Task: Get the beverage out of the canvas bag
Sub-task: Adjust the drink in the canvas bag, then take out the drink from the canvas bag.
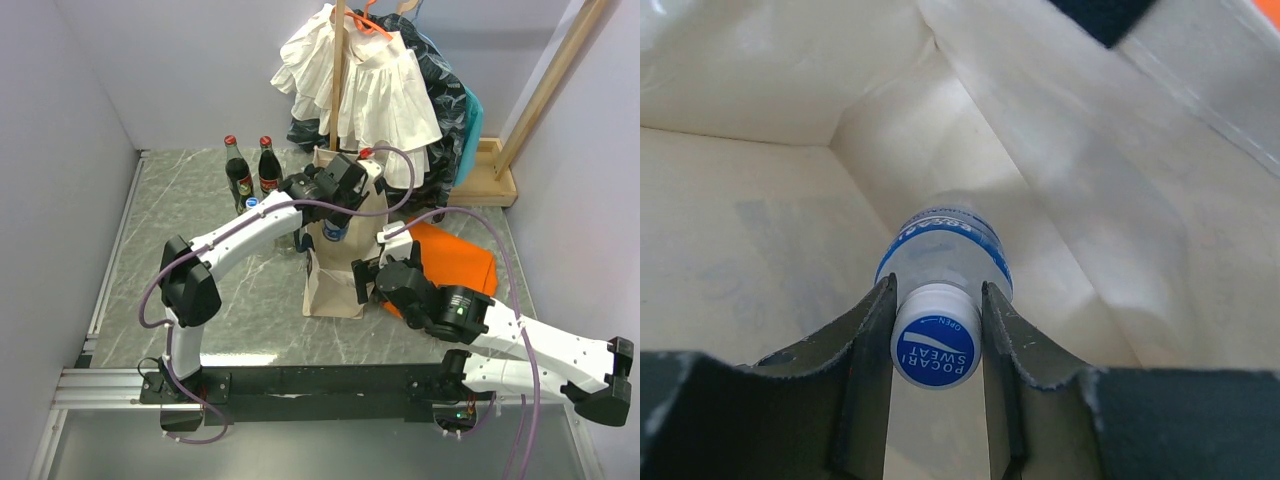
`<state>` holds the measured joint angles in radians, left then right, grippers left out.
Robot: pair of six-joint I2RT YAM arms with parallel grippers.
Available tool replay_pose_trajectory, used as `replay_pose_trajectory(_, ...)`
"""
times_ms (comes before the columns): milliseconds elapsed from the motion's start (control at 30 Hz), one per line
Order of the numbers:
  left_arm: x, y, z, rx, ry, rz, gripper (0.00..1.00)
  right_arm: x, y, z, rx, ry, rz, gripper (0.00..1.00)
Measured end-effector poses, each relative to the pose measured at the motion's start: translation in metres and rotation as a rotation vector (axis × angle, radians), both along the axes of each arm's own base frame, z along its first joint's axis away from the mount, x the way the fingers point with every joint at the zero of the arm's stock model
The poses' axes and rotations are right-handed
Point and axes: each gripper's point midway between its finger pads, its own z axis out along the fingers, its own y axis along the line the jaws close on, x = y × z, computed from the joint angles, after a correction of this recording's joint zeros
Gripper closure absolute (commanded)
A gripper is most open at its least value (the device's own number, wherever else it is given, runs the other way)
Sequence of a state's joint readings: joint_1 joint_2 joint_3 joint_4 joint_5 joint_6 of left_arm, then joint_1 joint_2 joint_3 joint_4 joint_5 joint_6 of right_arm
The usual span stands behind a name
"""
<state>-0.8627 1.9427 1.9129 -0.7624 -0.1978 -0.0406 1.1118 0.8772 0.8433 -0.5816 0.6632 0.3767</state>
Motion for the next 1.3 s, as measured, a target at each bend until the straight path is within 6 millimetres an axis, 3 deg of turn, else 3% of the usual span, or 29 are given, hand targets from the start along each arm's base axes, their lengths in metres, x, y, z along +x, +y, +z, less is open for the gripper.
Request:
replay_pose_trajectory(233, 0.010, 0.005, 0.001, -0.013, -0.007, 0.026, 0.87, 0.000, -0.005, 0.012, 0.020, -0.020, -0.011, 0.00)
replay_pose_trajectory(300, 0.012, 0.007, 0.000, -0.014, -0.006, 0.032, 0.66, 0.001, -0.005, 0.018, 0.026, -0.031, -0.017, 0.00)
replay_pose_trajectory(433, 0.017, 0.006, -0.001, -0.025, -0.018, 0.040, 0.40, 0.004, -0.007, 0.029, 0.037, -0.054, -0.033, 0.00)
replay_pose_trajectory(467, 0.019, 0.005, -0.001, -0.030, -0.024, 0.040, 0.37, 0.005, -0.008, 0.031, 0.036, -0.058, -0.037, 0.00)
replay_pose_trajectory(533, 0.022, 0.002, 0.002, -0.046, -0.039, 0.041, 0.39, 0.005, -0.009, 0.033, 0.037, -0.063, -0.041, 0.00)
replay_pose_trajectory(833, 0.029, 0.000, 0.008, -0.065, -0.073, 0.055, 0.31, 0.005, -0.014, 0.045, 0.052, -0.086, -0.049, 0.00)
replay_pose_trajectory(1300, 0.042, 0.016, 0.001, -0.059, -0.082, 0.124, 0.26, 0.004, -0.020, 0.052, 0.071, -0.103, -0.058, 0.00)
